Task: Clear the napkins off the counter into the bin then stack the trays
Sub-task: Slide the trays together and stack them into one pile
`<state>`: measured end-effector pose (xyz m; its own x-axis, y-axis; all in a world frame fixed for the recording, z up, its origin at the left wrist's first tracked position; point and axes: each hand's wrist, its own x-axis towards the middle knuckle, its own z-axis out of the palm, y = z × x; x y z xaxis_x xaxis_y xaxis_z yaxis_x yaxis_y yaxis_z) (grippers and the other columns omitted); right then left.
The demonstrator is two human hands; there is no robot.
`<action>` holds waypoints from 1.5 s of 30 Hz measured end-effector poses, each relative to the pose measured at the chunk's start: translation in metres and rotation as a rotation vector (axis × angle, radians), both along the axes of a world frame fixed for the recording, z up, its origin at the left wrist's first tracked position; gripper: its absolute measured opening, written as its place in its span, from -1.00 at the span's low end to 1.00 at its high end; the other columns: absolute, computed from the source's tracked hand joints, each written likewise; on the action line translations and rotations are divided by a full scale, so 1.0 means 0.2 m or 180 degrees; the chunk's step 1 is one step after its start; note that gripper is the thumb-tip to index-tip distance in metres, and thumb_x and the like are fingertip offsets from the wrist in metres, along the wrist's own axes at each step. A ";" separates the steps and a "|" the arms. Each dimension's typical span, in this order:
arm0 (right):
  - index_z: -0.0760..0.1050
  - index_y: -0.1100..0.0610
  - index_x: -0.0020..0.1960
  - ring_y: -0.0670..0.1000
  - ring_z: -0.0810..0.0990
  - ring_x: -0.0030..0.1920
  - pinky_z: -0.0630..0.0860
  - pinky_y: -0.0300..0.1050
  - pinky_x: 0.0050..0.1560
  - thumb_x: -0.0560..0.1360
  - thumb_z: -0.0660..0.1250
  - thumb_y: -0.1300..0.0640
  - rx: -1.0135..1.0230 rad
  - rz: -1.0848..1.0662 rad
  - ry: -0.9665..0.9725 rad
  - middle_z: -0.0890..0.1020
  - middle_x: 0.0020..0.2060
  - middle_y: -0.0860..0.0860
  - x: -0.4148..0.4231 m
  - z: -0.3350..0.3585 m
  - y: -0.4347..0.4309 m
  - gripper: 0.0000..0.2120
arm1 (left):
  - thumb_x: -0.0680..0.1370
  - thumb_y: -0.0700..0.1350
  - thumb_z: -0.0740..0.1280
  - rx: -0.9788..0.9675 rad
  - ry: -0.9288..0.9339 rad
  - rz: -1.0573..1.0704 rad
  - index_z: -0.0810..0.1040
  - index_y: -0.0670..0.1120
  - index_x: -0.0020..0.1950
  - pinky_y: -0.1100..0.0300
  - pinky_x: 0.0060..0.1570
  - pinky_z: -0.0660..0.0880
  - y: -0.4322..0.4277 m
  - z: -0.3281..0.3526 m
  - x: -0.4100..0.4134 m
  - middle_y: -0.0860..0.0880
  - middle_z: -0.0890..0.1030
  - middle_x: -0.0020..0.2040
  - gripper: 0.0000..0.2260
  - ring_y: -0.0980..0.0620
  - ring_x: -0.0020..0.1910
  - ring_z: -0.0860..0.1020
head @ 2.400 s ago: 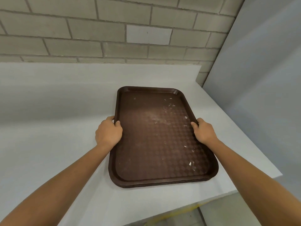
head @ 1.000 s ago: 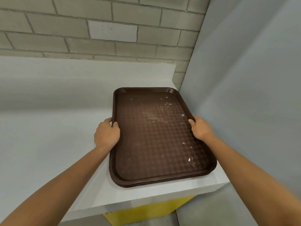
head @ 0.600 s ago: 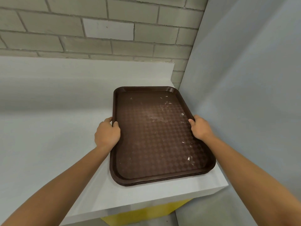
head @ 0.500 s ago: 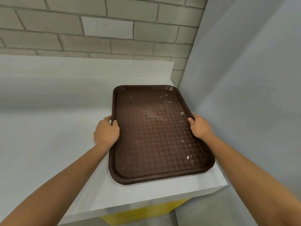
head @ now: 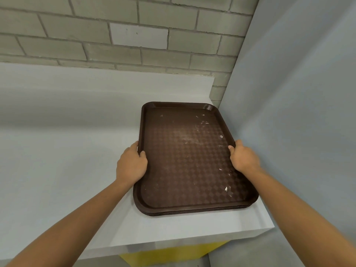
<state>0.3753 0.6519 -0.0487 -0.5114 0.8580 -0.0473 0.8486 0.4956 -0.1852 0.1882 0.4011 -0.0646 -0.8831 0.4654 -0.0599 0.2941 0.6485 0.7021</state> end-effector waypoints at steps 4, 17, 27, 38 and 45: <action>0.30 0.21 0.26 0.26 0.53 0.08 0.46 0.06 0.01 0.64 -0.02 -0.02 -0.0033 -0.0029 0.0029 0.56 0.09 0.24 -0.04 0.01 0.04 -0.64 | 0.62 -0.07 0.11 0.0058 0.0014 0.0013 0.28 -0.03 0.46 -0.08 0.24 0.46 0.05 0.00 -0.03 -0.09 0.48 0.33 -0.61 -0.14 0.21 0.51; 0.30 0.20 0.24 0.28 0.53 0.08 0.44 0.06 -0.01 0.64 -0.02 -0.04 -0.0053 -0.0011 0.0020 0.55 0.09 0.26 -0.21 0.03 0.19 -0.64 | 0.62 -0.09 0.10 0.0058 0.0122 0.0111 0.30 -0.02 0.44 -0.03 0.18 0.48 0.20 0.00 -0.17 -0.10 0.51 0.27 -0.62 -0.14 0.14 0.54; 0.31 0.20 0.25 0.26 0.53 0.07 0.44 0.05 -0.03 0.64 -0.02 -0.04 0.0017 -0.0003 -0.0005 0.56 0.07 0.25 -0.27 0.02 0.26 -0.64 | 0.61 -0.09 0.09 0.0098 0.0050 0.0088 0.28 -0.01 0.46 -0.08 0.20 0.49 0.28 0.00 -0.24 -0.11 0.51 0.27 -0.61 -0.16 0.14 0.54; 0.29 0.23 0.22 0.25 0.54 0.05 0.38 0.02 -0.12 0.65 -0.06 -0.01 0.0192 -0.0008 -0.0131 0.56 0.06 0.24 -0.25 0.00 0.22 -0.64 | 0.63 -0.08 0.07 0.0041 0.0068 0.0056 0.25 -0.03 0.47 -0.05 0.23 0.46 0.28 0.00 -0.24 -0.12 0.46 0.33 -0.60 -0.17 0.21 0.50; 0.28 0.22 0.22 0.26 0.53 0.07 0.42 0.06 -0.07 0.65 -0.07 -0.01 0.0117 -0.0034 -0.0117 0.56 0.07 0.25 -0.23 0.00 0.20 -0.65 | 0.63 -0.08 0.07 -0.0008 0.0068 0.0053 0.24 -0.04 0.48 -0.03 0.24 0.43 0.27 0.01 -0.23 -0.13 0.45 0.34 -0.61 -0.17 0.23 0.48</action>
<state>0.3292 0.6927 -0.0485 -0.5007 0.8650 -0.0344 0.8598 0.4923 -0.1357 0.1422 0.4555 -0.0635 -0.8918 0.4505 -0.0423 0.2981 0.6553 0.6941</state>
